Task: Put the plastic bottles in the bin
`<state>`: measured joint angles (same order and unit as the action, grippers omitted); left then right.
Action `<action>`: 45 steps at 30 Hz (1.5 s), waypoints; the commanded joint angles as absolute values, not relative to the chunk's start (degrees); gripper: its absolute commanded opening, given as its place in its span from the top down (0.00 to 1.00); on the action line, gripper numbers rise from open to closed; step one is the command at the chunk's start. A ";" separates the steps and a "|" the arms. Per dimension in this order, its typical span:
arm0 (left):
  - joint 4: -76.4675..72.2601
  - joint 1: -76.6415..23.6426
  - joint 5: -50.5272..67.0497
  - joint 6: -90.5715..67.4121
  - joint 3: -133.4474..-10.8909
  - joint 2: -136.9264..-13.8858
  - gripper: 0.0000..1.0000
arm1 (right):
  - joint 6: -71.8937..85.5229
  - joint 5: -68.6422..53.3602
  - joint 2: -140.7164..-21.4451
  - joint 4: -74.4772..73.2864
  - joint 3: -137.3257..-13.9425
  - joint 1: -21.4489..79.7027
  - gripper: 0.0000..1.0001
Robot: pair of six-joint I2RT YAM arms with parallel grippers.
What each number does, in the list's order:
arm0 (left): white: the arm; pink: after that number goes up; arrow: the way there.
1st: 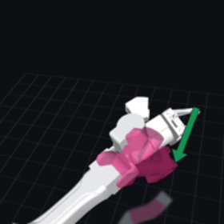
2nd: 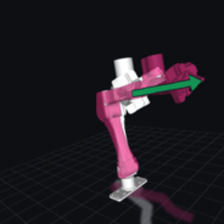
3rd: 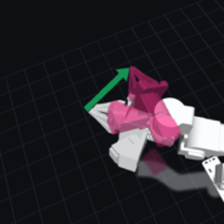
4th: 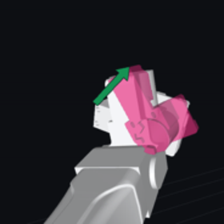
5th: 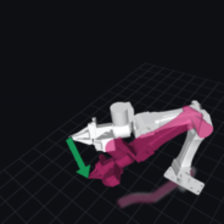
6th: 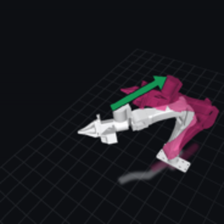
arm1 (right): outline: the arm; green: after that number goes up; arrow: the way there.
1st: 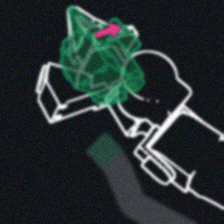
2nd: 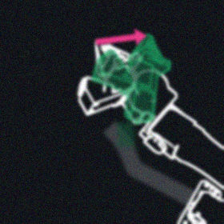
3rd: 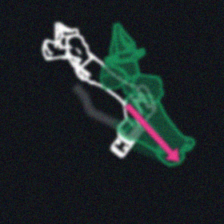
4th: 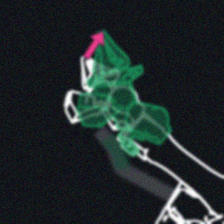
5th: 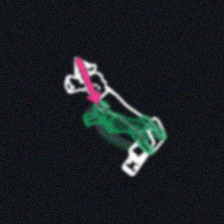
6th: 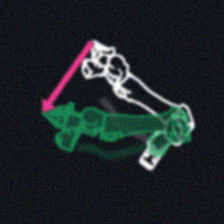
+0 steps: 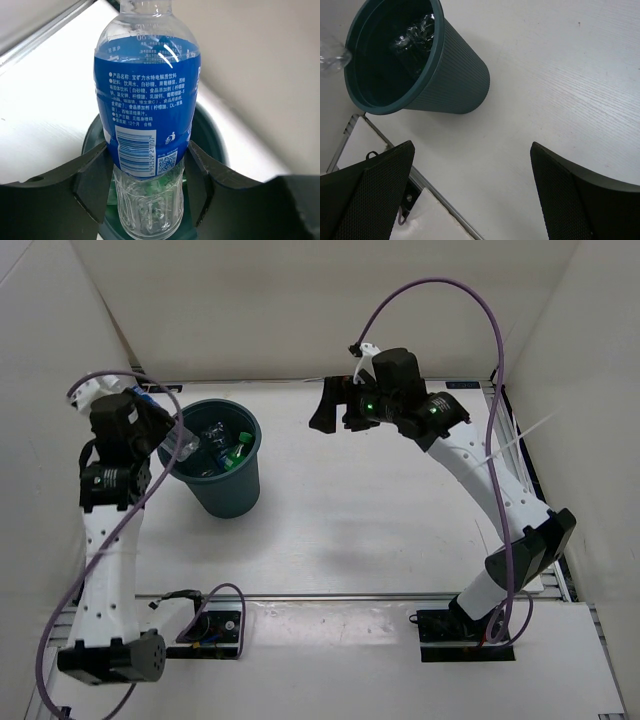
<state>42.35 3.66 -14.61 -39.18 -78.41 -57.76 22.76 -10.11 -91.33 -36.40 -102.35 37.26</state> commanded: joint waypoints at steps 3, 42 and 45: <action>38.67 -1.57 -19.16 -29.00 -78.23 -61.26 0.32 | 23.03 -11.78 -91.49 -34.10 -104.77 35.78 0.00; 78.05 -9.32 -30.23 -25.75 -89.56 -40.34 0.00 | 42.98 -20.57 -106.96 -36.47 -101.34 8.88 0.00; 78.75 -8.79 -30.23 -26.36 -90.70 -40.87 0.00 | 40.70 -19.78 -113.10 -41.13 -110.11 8.96 0.00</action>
